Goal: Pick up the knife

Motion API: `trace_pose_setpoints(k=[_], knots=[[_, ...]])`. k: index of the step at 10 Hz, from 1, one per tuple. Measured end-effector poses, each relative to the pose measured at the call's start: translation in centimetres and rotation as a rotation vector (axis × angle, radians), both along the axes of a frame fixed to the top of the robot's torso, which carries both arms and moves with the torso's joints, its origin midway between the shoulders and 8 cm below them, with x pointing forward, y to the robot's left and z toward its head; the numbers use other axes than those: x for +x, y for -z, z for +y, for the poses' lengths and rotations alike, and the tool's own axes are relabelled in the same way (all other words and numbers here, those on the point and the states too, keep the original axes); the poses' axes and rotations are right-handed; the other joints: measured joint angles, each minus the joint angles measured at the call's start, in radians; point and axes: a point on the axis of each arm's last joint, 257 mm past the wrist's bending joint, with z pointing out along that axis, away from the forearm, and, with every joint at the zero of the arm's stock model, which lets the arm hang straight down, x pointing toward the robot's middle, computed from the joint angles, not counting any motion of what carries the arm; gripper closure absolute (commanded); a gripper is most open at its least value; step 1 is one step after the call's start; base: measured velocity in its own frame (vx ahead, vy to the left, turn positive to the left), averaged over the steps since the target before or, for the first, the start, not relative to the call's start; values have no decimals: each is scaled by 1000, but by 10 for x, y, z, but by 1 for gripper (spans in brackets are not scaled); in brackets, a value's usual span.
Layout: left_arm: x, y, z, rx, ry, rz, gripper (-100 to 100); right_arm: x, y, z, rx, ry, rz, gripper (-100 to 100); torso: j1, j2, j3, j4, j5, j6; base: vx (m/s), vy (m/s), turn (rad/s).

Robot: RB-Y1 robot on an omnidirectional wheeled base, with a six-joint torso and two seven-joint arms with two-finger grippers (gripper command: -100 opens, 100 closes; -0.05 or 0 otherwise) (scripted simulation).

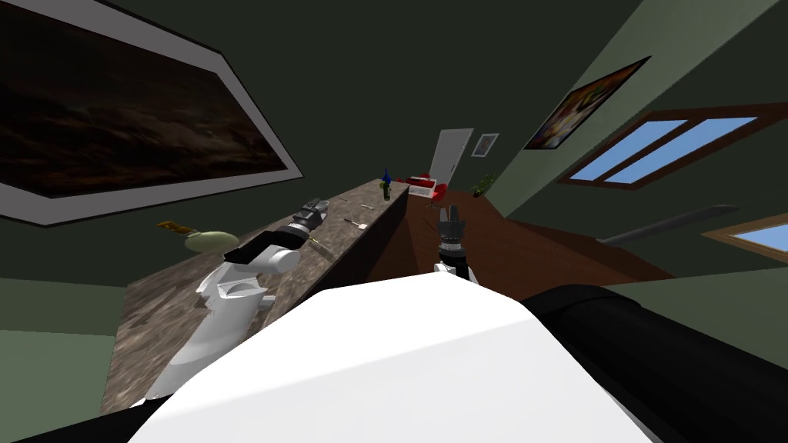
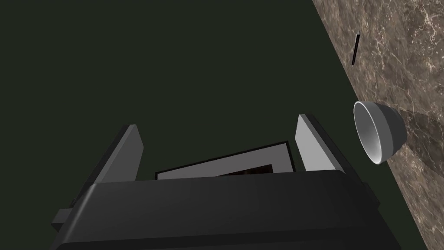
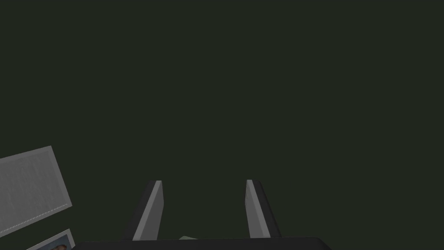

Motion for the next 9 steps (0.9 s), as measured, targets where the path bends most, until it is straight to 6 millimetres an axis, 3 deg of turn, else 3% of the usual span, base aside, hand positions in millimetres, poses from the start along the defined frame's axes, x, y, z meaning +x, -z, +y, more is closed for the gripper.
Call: trace_pose_setpoints(k=[9], knots=[[14,41,39,78,-33,245,-100,0,0,0,0,0,0,0,1,-1,0,0,0,0,-8,20,-65]])
